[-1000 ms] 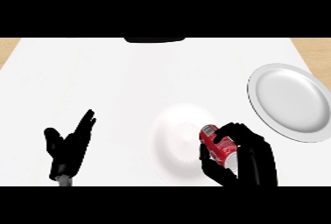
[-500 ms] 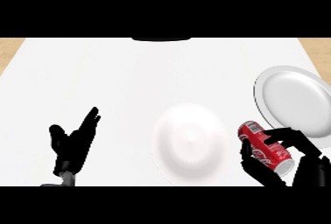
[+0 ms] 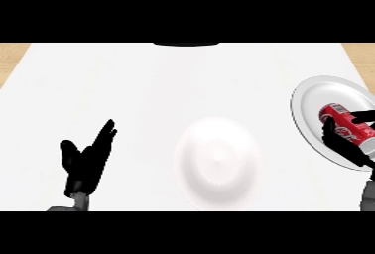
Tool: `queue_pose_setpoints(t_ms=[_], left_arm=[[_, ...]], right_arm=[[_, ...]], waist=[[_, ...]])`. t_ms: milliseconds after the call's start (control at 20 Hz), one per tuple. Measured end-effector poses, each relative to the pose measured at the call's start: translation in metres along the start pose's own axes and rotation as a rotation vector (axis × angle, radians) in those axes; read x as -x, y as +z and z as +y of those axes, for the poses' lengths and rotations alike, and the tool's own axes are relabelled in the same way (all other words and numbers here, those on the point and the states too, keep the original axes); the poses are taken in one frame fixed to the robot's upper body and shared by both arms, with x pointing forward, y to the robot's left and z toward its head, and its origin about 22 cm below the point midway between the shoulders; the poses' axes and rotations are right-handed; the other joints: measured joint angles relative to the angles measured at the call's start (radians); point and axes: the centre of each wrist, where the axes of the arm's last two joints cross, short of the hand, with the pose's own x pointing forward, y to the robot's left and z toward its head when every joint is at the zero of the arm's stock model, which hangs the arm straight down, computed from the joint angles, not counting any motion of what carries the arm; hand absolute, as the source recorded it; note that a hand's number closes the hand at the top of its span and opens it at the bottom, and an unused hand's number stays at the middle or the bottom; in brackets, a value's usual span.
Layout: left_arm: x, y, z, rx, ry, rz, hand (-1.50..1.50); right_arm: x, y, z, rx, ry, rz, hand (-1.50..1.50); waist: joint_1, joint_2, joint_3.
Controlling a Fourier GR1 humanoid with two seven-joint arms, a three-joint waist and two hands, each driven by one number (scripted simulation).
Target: Pick the can from the plate and place it in the plate
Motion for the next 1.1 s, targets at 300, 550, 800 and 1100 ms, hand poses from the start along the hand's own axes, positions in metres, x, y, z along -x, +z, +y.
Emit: queue_pose_setpoints(t_ms=[300,550,800,1100], left_arm=[[-0.001,0.001,0.002,0.009,-0.004,-0.002,0.0],[-0.001,-0.002,0.002,0.019,-0.002,0.003,0.0],[-0.005,-0.005,-0.003,0.035,-0.003,-0.005,0.0],[-0.006,-0.008,-0.005,0.047,-0.007,-0.015,0.0]], right_arm=[[0.046,-0.054,0.004,0.03,0.004,0.012,1.5],[0.074,-0.092,0.005,0.039,0.005,0.012,1.5],[0.101,-0.102,0.002,-0.119,0.149,0.155,-1.5],[0.114,-0.112,0.007,-0.276,0.124,0.194,-1.5]], waist=[[0.008,0.001,0.0],[0.014,0.004,0.0],[0.032,0.011,0.001],[0.043,0.015,0.003]])
